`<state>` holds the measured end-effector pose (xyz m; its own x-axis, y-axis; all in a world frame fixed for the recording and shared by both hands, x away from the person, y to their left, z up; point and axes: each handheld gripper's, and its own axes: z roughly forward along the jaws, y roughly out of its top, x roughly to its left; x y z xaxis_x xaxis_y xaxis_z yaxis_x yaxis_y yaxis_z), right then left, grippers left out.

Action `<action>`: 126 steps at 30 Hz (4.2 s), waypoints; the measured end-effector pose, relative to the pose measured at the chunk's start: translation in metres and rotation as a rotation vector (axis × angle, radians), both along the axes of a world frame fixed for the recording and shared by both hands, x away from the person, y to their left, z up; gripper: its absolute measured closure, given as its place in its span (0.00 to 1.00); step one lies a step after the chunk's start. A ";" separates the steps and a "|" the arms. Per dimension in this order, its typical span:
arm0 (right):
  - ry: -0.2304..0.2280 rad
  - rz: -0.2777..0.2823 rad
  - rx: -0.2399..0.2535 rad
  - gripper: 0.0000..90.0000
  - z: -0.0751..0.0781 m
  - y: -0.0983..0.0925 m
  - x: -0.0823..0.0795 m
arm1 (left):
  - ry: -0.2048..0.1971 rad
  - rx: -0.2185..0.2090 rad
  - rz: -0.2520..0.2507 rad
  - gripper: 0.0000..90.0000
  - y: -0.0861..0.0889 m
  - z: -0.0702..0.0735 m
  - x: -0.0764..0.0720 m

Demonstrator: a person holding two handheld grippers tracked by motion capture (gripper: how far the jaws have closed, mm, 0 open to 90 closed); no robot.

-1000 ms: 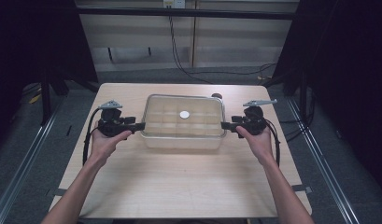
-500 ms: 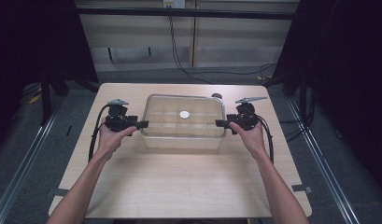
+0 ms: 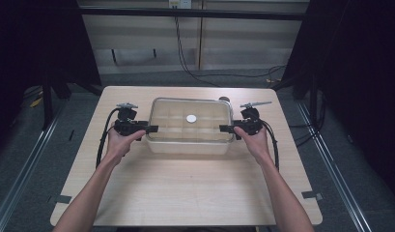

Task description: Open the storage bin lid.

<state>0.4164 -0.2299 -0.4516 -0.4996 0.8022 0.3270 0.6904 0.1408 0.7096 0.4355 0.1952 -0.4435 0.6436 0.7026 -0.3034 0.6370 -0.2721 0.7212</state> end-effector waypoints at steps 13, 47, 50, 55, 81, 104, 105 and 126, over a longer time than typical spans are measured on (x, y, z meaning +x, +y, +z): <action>0.020 0.007 0.030 0.27 -0.002 0.002 0.004 | 0.006 -0.004 -0.006 0.49 0.004 0.000 -0.001; 0.027 -0.021 0.014 0.26 0.000 0.008 0.006 | 0.014 -0.041 0.016 0.48 0.004 -0.001 0.008; 0.014 -0.027 -0.007 0.30 0.002 0.005 0.005 | 0.029 -0.057 0.029 0.46 0.003 -0.005 0.011; 0.003 -0.023 -0.012 0.42 0.007 0.001 0.003 | 0.049 -0.060 0.034 0.40 0.001 -0.005 0.013; -0.068 -0.051 0.122 0.60 0.017 -0.010 -0.003 | -0.046 -0.050 0.032 0.61 0.003 0.007 0.004; -0.065 -0.070 0.153 0.67 0.031 -0.007 -0.002 | -0.081 -0.113 0.010 0.71 0.013 0.024 0.000; -0.066 -0.069 0.148 0.68 0.033 -0.007 -0.003 | -0.084 -0.112 0.014 0.71 0.013 0.025 0.000; -0.113 -0.074 0.169 0.73 0.053 -0.009 -0.008 | -0.126 -0.120 0.007 0.77 0.014 0.043 -0.004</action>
<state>0.4088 -0.2391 -0.3982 -0.4821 0.7766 0.4055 0.6093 -0.0353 0.7921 0.4320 0.2092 -0.4004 0.6771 0.6706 -0.3031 0.5414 -0.1749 0.8224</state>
